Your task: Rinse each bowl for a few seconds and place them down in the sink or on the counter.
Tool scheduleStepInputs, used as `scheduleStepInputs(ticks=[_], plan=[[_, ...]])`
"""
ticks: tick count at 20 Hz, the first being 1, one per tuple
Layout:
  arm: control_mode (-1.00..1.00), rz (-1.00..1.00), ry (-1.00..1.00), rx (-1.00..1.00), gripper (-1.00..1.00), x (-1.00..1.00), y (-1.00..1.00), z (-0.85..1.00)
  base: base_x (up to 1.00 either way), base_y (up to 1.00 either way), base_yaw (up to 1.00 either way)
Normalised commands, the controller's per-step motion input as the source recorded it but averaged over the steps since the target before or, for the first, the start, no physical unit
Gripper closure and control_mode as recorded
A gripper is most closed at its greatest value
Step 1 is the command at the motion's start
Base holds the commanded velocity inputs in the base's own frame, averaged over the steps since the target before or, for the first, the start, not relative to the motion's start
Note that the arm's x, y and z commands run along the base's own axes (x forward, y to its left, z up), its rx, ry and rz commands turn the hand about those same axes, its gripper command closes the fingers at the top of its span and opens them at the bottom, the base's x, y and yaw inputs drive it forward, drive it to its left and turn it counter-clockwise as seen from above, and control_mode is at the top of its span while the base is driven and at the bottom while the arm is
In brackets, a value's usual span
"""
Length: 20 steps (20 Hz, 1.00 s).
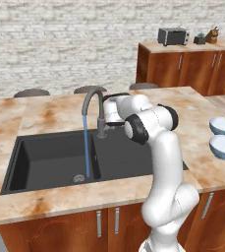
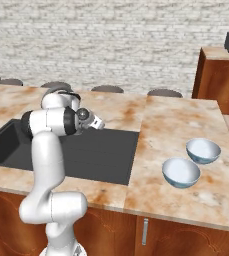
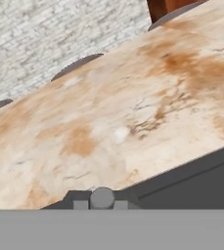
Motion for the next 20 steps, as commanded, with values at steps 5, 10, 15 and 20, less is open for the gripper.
scheduleStepInputs(ticks=[5,10,15,20], plan=[[-1.0,0.0,0.0,0.06,1.0,0.05,-0.2,0.41,0.0,0.0,0.0],[-1.0,0.0,0.0,0.06,-1.0,0.06,-0.21,0.4,0.0,0.0,0.0],[-1.0,0.0,0.0,0.06,-1.0,0.06,-0.21,0.41,0.0,0.0,0.0],[-1.0,0.0,0.02,0.05,-1.0,0.02,-0.19,0.4,0.0,0.0,0.0]])
